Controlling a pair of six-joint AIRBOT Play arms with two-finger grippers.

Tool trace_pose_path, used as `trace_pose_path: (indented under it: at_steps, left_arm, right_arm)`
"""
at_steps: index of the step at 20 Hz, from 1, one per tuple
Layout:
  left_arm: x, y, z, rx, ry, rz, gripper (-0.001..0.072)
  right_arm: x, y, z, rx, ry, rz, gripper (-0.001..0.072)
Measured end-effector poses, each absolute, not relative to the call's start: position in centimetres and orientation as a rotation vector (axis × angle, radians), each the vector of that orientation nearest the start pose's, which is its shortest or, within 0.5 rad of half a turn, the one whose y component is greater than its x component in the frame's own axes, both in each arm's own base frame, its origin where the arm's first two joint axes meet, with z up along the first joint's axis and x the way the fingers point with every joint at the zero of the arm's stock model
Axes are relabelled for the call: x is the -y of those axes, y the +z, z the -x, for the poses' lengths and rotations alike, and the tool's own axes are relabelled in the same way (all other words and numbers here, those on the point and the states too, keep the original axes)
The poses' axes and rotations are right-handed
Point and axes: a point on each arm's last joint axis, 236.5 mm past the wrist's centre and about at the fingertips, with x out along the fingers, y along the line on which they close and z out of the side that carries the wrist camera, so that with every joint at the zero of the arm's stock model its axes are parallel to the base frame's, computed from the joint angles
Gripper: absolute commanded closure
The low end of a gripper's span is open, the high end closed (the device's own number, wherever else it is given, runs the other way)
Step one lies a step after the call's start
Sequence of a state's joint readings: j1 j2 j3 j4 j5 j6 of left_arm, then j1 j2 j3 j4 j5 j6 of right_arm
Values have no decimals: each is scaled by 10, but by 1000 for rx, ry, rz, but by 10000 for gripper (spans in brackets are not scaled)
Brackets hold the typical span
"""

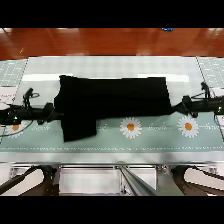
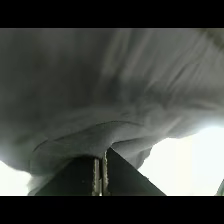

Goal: Fold the shirts.

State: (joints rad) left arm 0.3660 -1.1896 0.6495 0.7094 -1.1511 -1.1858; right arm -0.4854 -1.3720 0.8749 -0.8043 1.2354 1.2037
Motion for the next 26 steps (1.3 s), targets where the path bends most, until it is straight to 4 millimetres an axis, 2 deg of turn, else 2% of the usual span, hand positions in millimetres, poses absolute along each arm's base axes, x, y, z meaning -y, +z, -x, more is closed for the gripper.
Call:
trace_pose_path:
  at_steps: [2, 5, 13, 17, 18, 19, 20, 21, 23, 25, 26]
  left_arm:
    - [57, -38, -328, -1264, -303, 858, 686]
    - [57, -29, -369, -1238, -332, 868, 687]
    - [64, -37, -479, -1224, -368, 883, 686]
    - [63, -45, -517, -1206, -371, 890, 686]
    - [64, -48, -523, -1204, -374, 889, 676]
    - [66, -53, -528, -1206, -378, 885, 472]
    - [68, -56, -530, -1208, -382, 882, 225]
    - [70, -58, -532, -1211, -385, 882, 199]
    - [70, -57, -532, -1221, -401, 881, 199]
    - [56, -50, -526, -1245, -395, 884, 201]
    - [46, -44, -517, -1273, -389, 872, 201]
  right_arm:
    - [4, -38, -358, -1291, 231, -834, 684]
    - [2, -30, -393, -1251, 247, -785, 684]
    - [-1, -29, -486, -1145, 252, -773, 684]
    - [2, -41, -508, -1138, 246, -796, 684]
    - [2, -45, -511, -1139, 243, -801, 645]
    - [3, -49, -514, -1137, 239, -808, 387]
    - [4, -53, -517, -1136, 233, -811, 291]
    - [3, -54, -519, -1134, 234, -820, 292]
    - [1, -50, -519, -1132, 248, -841, 293]
    - [4, -36, -513, -1137, 266, -862, 293]
    - [13, -25, -511, -1120, 260, -864, 293]
